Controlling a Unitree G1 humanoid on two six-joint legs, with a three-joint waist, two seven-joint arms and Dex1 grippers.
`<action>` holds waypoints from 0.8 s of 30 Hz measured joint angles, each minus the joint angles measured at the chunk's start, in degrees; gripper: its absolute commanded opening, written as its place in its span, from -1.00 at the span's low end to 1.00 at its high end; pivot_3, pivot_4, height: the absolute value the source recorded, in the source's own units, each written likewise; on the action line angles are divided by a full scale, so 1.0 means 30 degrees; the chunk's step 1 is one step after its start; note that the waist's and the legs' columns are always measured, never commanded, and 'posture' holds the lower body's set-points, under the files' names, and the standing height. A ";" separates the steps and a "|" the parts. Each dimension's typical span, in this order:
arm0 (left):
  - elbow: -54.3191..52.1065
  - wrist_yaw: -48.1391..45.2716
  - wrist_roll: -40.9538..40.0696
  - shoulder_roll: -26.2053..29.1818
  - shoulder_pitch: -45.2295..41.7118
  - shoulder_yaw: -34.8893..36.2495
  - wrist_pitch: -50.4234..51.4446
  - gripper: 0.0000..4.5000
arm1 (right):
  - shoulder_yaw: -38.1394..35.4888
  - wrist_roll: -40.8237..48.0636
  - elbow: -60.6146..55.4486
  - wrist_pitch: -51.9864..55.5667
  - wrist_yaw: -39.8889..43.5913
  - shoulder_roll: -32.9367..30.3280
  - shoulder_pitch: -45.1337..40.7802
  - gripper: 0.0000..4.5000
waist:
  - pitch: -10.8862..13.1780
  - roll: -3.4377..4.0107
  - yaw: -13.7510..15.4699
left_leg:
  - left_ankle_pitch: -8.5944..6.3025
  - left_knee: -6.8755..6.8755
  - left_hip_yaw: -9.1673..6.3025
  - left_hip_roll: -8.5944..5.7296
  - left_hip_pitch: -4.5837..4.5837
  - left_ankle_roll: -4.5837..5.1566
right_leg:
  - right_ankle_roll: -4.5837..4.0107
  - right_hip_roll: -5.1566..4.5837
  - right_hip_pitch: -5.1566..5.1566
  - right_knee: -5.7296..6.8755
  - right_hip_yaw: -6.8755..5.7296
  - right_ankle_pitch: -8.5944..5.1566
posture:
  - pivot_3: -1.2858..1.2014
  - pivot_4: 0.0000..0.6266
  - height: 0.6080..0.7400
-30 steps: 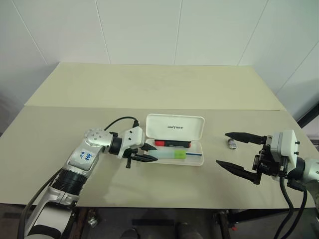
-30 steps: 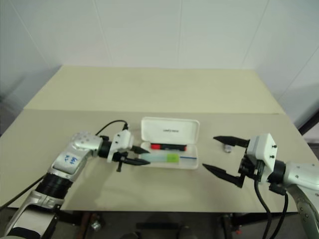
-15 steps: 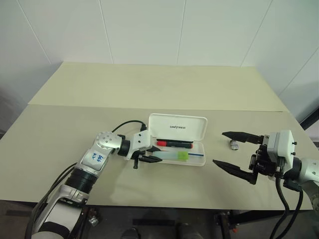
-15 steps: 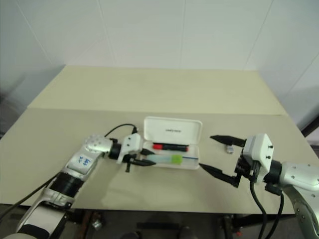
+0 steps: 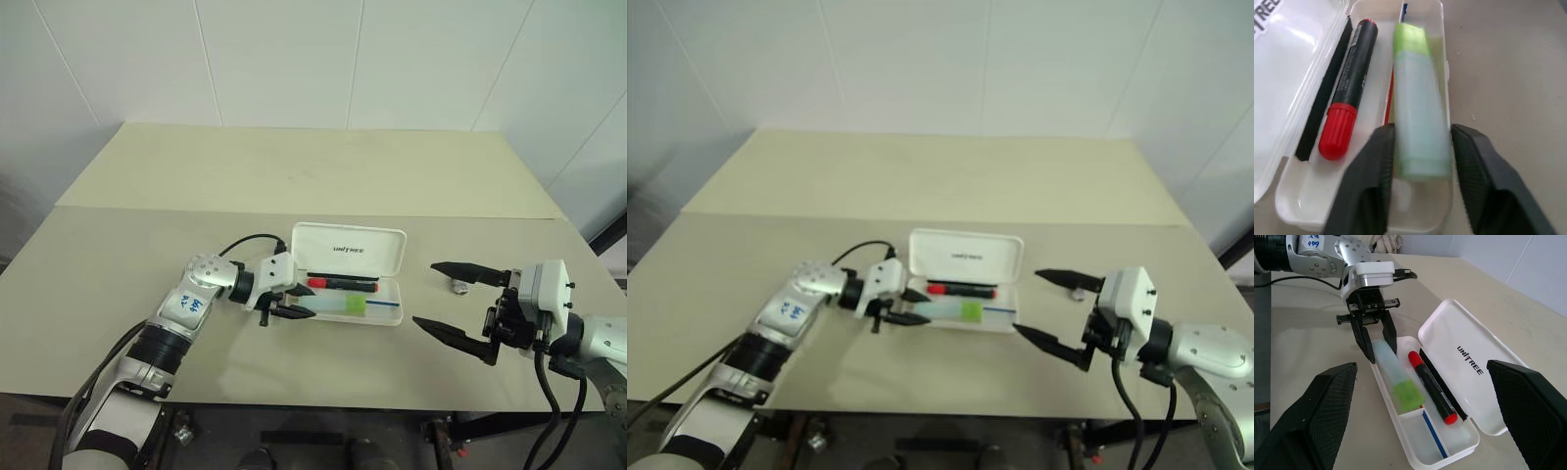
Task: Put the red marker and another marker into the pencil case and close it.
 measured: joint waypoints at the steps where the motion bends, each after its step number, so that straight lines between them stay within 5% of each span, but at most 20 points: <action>1: 0.0011 0.0017 0.0031 -0.0003 0.0004 -0.0005 0.0014 0.39 | 0.0021 -0.0034 0.0000 -0.0020 0.0000 0.0016 -0.0008 1.00 | 0.0000 0.0000 0.0002 | 0.0000 0.0000 0.0000 0.0000 0.0000 0.0000 | 0.0001 0.0000 0.0000 0.0001 0.0000 0.0000 | 0.03 -0.52 1.00; 5: 0.0014 -0.0115 -0.0008 -0.0019 0.0058 -0.0001 0.0287 0.99 | 0.0073 -0.0071 0.0007 -0.0198 0.0000 0.0050 -0.0008 1.00 | 0.0000 0.0000 0.0007 | -0.0001 -0.0001 -0.0002 0.0000 -0.0003 0.0000 | 0.0005 0.0000 0.0000 0.0003 -0.0001 -0.0001 | 0.03 -0.52 1.00; 24: -0.2922 -0.2533 -0.3389 -0.0464 0.0948 0.0874 0.0691 0.99 | 0.0552 -0.0674 0.0204 -0.0343 -0.0103 0.0636 -0.0060 1.00 | 0.0000 0.0001 0.0012 | 0.0000 0.0000 -0.0005 0.0000 0.0005 -0.0001 | 0.0007 -0.0001 -0.0001 0.0022 -0.0002 -0.0001 | 0.03 -0.52 1.00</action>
